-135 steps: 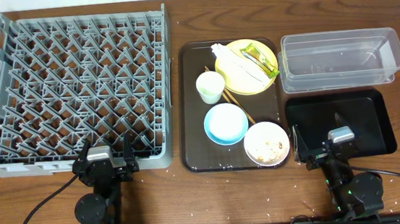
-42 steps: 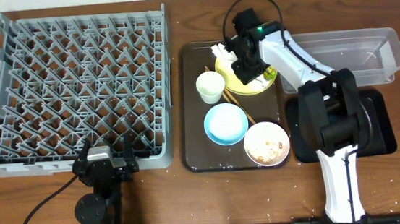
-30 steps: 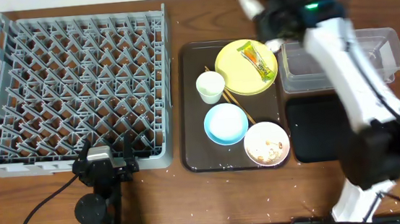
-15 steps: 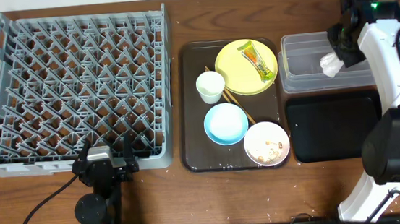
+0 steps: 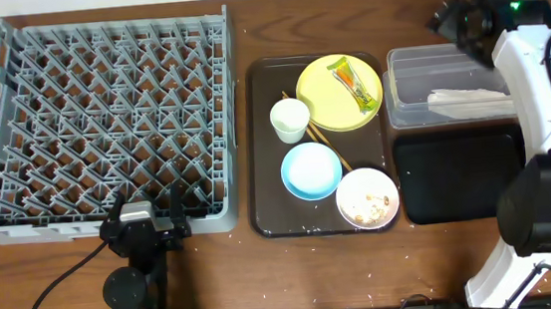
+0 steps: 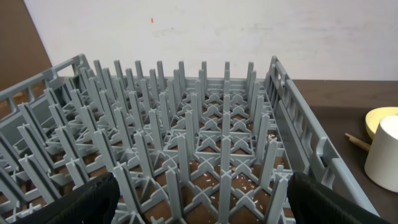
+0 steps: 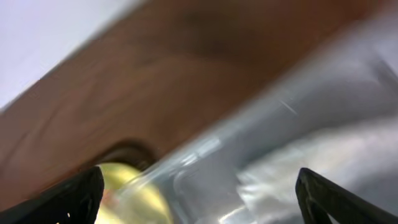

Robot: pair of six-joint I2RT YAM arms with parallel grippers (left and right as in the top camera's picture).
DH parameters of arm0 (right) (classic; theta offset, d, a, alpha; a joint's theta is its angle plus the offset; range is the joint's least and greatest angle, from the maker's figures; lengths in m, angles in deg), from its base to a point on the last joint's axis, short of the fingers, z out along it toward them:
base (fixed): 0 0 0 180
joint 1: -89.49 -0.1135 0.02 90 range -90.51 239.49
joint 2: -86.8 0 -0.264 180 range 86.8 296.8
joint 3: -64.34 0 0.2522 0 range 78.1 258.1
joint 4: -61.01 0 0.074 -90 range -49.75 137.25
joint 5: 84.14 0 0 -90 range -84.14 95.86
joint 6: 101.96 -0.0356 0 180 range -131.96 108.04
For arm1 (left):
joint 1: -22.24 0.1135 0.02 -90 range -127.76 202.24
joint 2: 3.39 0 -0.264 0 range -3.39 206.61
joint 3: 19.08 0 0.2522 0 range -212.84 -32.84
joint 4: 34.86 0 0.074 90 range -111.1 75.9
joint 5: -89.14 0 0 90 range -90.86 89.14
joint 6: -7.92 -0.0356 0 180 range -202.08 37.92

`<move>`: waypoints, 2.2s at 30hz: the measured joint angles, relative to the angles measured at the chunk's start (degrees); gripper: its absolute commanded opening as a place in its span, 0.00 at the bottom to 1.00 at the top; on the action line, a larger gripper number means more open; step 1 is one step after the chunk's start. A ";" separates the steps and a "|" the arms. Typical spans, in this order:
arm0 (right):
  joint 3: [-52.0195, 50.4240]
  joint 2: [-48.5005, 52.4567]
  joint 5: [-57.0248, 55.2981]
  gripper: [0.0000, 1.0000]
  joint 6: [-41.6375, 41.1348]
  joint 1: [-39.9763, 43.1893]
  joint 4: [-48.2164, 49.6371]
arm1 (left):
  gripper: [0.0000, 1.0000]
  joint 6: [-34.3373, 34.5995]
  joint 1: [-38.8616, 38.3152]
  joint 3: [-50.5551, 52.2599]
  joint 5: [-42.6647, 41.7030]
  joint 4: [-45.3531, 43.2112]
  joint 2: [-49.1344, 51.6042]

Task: Sort waste into correct bins and load items into the dishwasher
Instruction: 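Return right gripper to the yellow plate and grasp the green wrapper, then move the green wrapper with right gripper into the clear bin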

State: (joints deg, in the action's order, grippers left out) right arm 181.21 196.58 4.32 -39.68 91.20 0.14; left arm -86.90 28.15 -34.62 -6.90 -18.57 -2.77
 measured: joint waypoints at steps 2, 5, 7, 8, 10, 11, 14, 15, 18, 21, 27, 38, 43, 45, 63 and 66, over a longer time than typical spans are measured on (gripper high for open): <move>1.44 -1.16 3.87 0.97 8.07 -1.88 0.35 | 0.87 0.00 0.00 0.00 0.00 0.00 0.00; 2.67 -2.86 7.48 0.95 19.12 -7.37 0.59 | 0.87 0.00 0.00 0.00 0.00 0.00 0.00; 2.93 -2.91 7.76 0.90 23.67 -11.02 0.66 | 0.87 0.00 0.00 0.00 0.00 0.00 0.00; 2.93 -2.32 7.67 0.87 26.18 -13.57 0.61 | 0.87 0.00 0.00 0.00 0.00 0.02 0.00; 2.93 -0.87 6.78 0.85 28.65 -16.44 0.68 | 0.87 0.00 0.00 0.00 0.00 0.00 0.00; 2.93 0.35 6.19 0.84 29.59 -17.79 0.70 | 0.87 0.00 0.00 0.00 0.00 0.00 0.00; 2.93 4.92 4.63 0.83 31.71 -19.80 0.70 | 0.87 0.00 0.00 0.00 0.00 0.00 0.00; 2.93 6.69 4.20 0.83 32.24 -19.89 0.72 | 0.87 0.00 0.00 0.00 0.00 0.00 0.00; 2.93 11.74 3.02 0.83 33.27 -19.80 1.18 | 0.87 0.00 0.00 0.00 0.02 0.00 0.00; 2.91 15.78 2.54 0.83 33.90 -19.26 1.77 | 0.87 0.00 0.00 0.00 0.00 0.00 0.00; 2.91 20.26 1.95 0.77 35.67 -18.43 1.84 | 0.87 0.00 0.00 0.00 0.00 0.00 0.00; 2.97 24.13 2.16 0.01 36.15 -18.25 1.49 | 0.87 0.00 0.00 0.00 0.00 0.00 0.00; 3.87 24.06 1.88 0.01 35.91 -18.47 -1.57 | 0.87 0.00 0.00 0.00 0.00 0.00 0.00; 4.20 23.63 1.95 0.01 35.45 -18.64 -3.28 | 0.87 0.00 0.00 0.00 0.00 0.00 0.00; 7.65 -1.60 -8.81 0.05 -13.86 -2.99 -16.46 | 0.87 0.00 0.00 0.00 0.00 0.00 0.00; 4.50 1.05 -9.70 0.11 -25.83 0.52 -18.95 | 0.87 0.00 0.00 0.00 0.00 0.00 0.00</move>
State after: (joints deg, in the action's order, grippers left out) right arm 185.72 197.63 -5.39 -65.52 91.73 -18.81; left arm -86.90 28.15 -34.62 -6.90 -18.57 -2.77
